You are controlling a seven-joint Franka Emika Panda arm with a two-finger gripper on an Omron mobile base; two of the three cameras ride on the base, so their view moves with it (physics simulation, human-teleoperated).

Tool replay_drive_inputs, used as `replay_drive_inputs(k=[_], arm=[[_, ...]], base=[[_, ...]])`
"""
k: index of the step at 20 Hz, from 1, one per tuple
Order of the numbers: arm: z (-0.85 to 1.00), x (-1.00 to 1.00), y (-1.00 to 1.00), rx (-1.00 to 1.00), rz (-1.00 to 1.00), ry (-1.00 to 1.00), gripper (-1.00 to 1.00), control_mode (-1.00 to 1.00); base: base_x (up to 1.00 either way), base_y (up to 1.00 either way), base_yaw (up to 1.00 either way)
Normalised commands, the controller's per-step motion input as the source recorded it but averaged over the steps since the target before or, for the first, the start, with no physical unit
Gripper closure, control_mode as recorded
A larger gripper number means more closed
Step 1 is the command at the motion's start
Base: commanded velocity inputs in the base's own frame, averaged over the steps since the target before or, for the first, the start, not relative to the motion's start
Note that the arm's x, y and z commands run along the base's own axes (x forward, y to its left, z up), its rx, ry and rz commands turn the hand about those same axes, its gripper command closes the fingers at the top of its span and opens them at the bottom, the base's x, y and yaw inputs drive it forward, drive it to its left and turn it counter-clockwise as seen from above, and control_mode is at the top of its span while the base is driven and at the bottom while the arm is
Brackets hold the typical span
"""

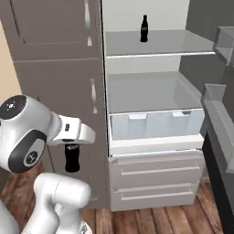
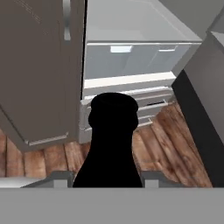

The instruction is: Open the fridge, grab two sodas, and place both sodas inside the bowl with ice on the dining counter.

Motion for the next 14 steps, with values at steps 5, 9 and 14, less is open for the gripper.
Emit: replay_drive_inputs(k=[5, 9, 14], arm=[[0.00, 0.00, 0.00, 0.00, 0.00, 0.00, 1.00, 1.00], [0.00, 0.00, 0.00, 0.00, 0.00, 0.00, 1.00, 1.00], [0.00, 0.00, 0.00, 0.00, 0.00, 0.00, 1.00, 1.00]], base=[[-1.00, 0.00, -0.39], [-1.00, 0.00, -0.44], [-0.98, 0.00, -0.45]])
